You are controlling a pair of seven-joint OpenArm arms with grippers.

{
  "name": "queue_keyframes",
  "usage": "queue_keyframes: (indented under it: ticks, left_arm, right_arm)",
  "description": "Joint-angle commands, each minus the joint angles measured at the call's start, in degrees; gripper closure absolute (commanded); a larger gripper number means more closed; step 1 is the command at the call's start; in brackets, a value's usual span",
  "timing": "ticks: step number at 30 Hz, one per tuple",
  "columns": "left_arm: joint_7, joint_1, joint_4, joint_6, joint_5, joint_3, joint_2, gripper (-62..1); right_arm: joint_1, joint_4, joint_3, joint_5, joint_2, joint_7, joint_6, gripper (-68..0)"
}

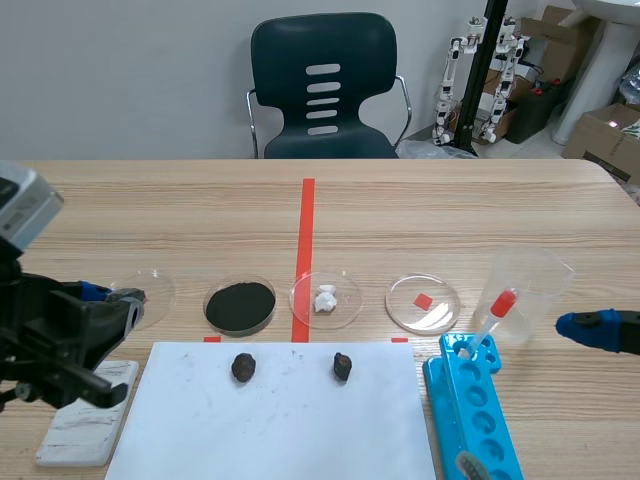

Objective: Lower the mineral onto the iron filings and hold still

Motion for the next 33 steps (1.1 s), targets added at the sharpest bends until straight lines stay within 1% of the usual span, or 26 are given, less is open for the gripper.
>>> queue_keyframes:
  ticks: [1, 6, 11, 14, 17, 20, 24, 28, 33]
  left_arm:
    - [1.86, -2.75, -1.64, 2.62, -0.15, 2.38, -0.02, -14.3]
    - [9.57, -13.94, -8.15, 11.58, 0.04, 11.74, -0.02, -14.3]
    - [14.27, -25.68, -15.08, 20.17, 0.02, 21.42, 0.66, -14.3]
    - [16.61, -32.09, -20.37, 23.52, 0.00, 24.87, 2.29, -14.3]
    - [18.38, -37.35, -25.73, 26.27, 0.04, 26.58, 4.07, -14.3]
    - [19.96, -42.01, -30.95, 28.09, 0.07, 27.30, 5.75, -14.3]
    - [21.40, -47.28, -37.81, 29.20, 0.22, 27.76, 7.63, -14.3]
    - [22.99, -51.47, -44.15, 29.42, 0.26, 27.82, 9.25, -14.3]
    - [23.28, -55.06, -50.66, 29.40, 0.52, 27.82, 10.88, -14.3]
  right_arm:
    - [0.17, 0.55, 0.50, 0.44, 0.26, 0.70, -0.02, -65.5]
    - [0.17, 0.55, 0.50, 0.44, 0.26, 0.70, -0.02, -65.5]
    - [0.17, 0.55, 0.50, 0.44, 0.26, 0.70, -0.02, -65.5]
    - [0.17, 0.55, 0.50, 0.44, 0.26, 0.70, -0.02, -65.5]
    - [0.17, 0.55, 0.50, 0.44, 0.26, 0.70, -0.02, -65.5]
    - [0.17, 0.55, 0.50, 0.44, 0.26, 0.70, -0.02, -65.5]
    - [0.17, 0.55, 0.50, 0.44, 0.26, 0.70, -0.02, -65.5]
    - [0.17, 0.55, 0.50, 0.44, 0.26, 0.70, -0.02, -65.5]
    - [0.17, 0.55, 0.50, 0.44, 0.26, 0.70, -0.02, -65.5]
